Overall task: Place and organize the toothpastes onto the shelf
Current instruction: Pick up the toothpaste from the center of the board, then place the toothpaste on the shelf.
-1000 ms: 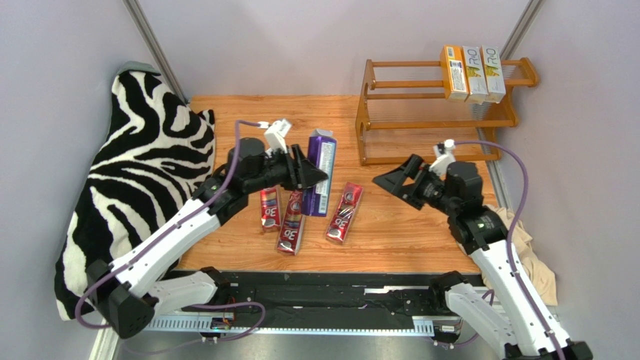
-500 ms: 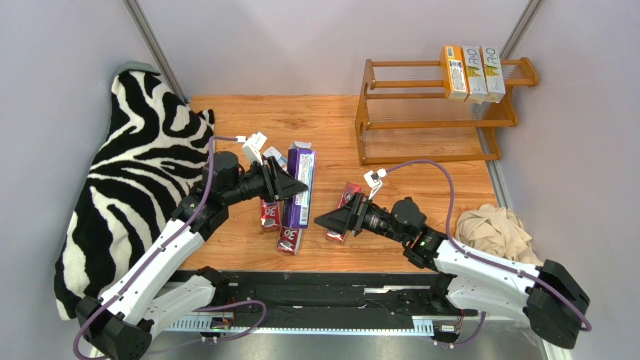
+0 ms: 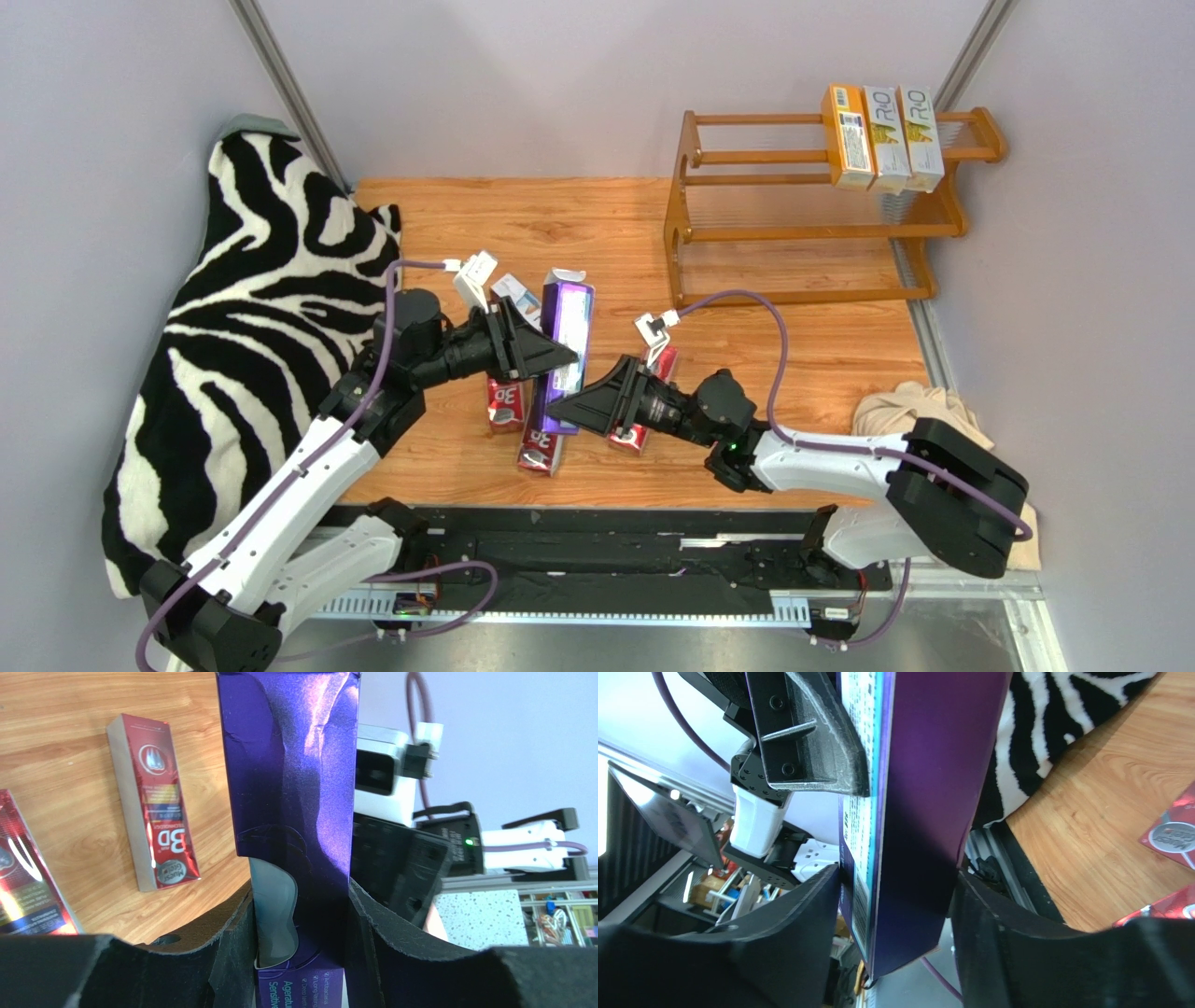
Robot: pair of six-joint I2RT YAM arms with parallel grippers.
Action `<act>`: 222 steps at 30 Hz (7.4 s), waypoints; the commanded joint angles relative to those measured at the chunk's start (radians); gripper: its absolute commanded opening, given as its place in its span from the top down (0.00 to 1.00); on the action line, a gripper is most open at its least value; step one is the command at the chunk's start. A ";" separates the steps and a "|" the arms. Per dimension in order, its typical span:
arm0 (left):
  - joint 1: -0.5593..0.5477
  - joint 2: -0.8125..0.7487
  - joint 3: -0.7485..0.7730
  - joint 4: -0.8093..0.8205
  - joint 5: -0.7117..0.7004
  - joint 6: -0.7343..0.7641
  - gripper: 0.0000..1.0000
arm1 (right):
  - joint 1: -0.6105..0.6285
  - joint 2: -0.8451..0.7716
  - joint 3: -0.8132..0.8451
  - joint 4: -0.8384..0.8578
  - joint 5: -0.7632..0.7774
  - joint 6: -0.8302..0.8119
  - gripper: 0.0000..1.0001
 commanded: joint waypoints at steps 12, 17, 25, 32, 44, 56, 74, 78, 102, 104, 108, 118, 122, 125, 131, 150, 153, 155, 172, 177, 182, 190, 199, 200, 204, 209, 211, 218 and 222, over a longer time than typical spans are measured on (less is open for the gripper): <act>0.018 -0.051 0.027 0.002 0.039 0.055 0.26 | 0.007 -0.108 0.126 -0.261 -0.070 -0.190 0.59; 0.021 -0.077 0.045 -0.054 0.051 0.129 0.16 | 0.006 -0.180 0.262 -0.706 -0.128 -0.393 0.59; 0.021 -0.185 -0.047 0.041 0.111 0.152 0.19 | -0.034 -0.223 0.430 -1.119 -0.352 -0.639 0.58; 0.021 -0.302 -0.111 0.083 0.180 0.163 0.21 | -0.058 -0.212 0.517 -1.291 -0.443 -0.751 0.58; 0.021 -0.286 -0.182 0.242 0.269 0.086 0.29 | -0.060 -0.158 0.571 -1.325 -0.510 -0.771 0.57; 0.021 -0.290 -0.208 0.285 0.219 0.019 0.55 | -0.060 -0.238 0.525 -1.319 -0.326 -0.736 0.26; 0.023 -0.336 -0.338 0.675 -0.068 -0.245 0.60 | -0.062 -0.687 -0.017 -0.676 0.188 -0.228 0.00; 0.023 -0.309 -0.306 0.702 -0.065 -0.247 0.61 | -0.060 -0.697 -0.060 -0.618 0.186 -0.179 0.00; 0.021 -0.238 -0.384 0.888 -0.073 -0.348 0.67 | -0.058 -0.439 -0.095 -0.162 0.125 -0.061 0.27; 0.021 -0.244 -0.393 0.883 -0.091 -0.357 0.67 | -0.058 -0.419 -0.083 -0.147 0.114 -0.050 0.28; 0.021 -0.258 -0.415 0.885 -0.108 -0.362 0.69 | -0.058 -0.375 -0.080 -0.112 0.097 -0.031 0.41; 0.021 -0.267 -0.415 0.834 -0.108 -0.343 0.41 | -0.057 -0.442 -0.106 -0.174 0.140 -0.038 0.65; 0.021 -0.267 -0.429 0.789 -0.096 -0.330 0.18 | -0.058 -0.484 -0.136 -0.208 0.180 -0.033 0.68; 0.023 -0.267 -0.432 0.724 -0.087 -0.299 0.13 | -0.058 -0.511 -0.155 -0.237 0.205 -0.031 0.69; 0.021 -0.327 -0.476 0.539 -0.080 -0.204 0.11 | -0.058 -0.583 -0.169 -0.363 0.245 -0.050 0.70; 0.021 -0.418 -0.228 -0.356 -0.522 0.197 0.11 | -0.137 -0.901 -0.250 -0.881 0.480 0.057 0.71; 0.021 -0.378 -0.251 -0.304 -0.475 0.187 0.12 | -0.248 -0.849 -0.256 -0.818 0.362 0.077 0.71; 0.021 -0.358 -0.257 -0.284 -0.459 0.186 0.12 | -0.314 -0.820 -0.276 -0.770 0.288 0.106 0.71; 0.021 -0.344 -0.282 -0.264 -0.450 0.215 0.12 | -0.884 -0.594 -0.176 -0.558 -0.228 0.125 0.71; 0.021 -0.344 -0.285 -0.252 -0.443 0.221 0.12 | -0.988 -0.512 -0.133 -0.523 -0.317 0.105 0.71; 0.021 -0.342 -0.291 -0.252 -0.450 0.229 0.12 | -1.089 -0.453 -0.104 -0.500 -0.366 0.111 0.71; 0.021 -0.342 -0.301 -0.253 -0.447 0.244 0.12 | -1.241 -0.315 -0.058 -0.389 -0.418 0.149 0.72; 0.021 -0.339 -0.312 -0.241 -0.429 0.246 0.12 | -1.322 -0.080 -0.023 -0.159 -0.417 0.263 0.72; 0.021 -0.339 -0.315 -0.241 -0.427 0.246 0.12 | -1.333 -0.051 -0.021 -0.127 -0.409 0.271 0.72; 0.021 -0.338 -0.314 -0.238 -0.435 0.246 0.12 | -1.359 0.002 0.003 -0.115 -0.374 0.277 0.72; 0.021 -0.321 -0.314 -0.232 -0.432 0.252 0.12 | -1.372 0.065 0.067 -0.113 -0.338 0.283 0.72; 0.021 -0.309 -0.318 -0.227 -0.426 0.253 0.12 | -1.372 0.102 0.083 -0.102 -0.328 0.294 0.72; 0.021 -0.298 -0.347 -0.198 -0.412 0.249 0.13 | -1.373 0.249 0.126 0.019 -0.282 0.366 0.71; 0.021 -0.301 -0.352 -0.190 -0.403 0.247 0.14 | -1.373 0.280 0.134 0.033 -0.245 0.367 0.70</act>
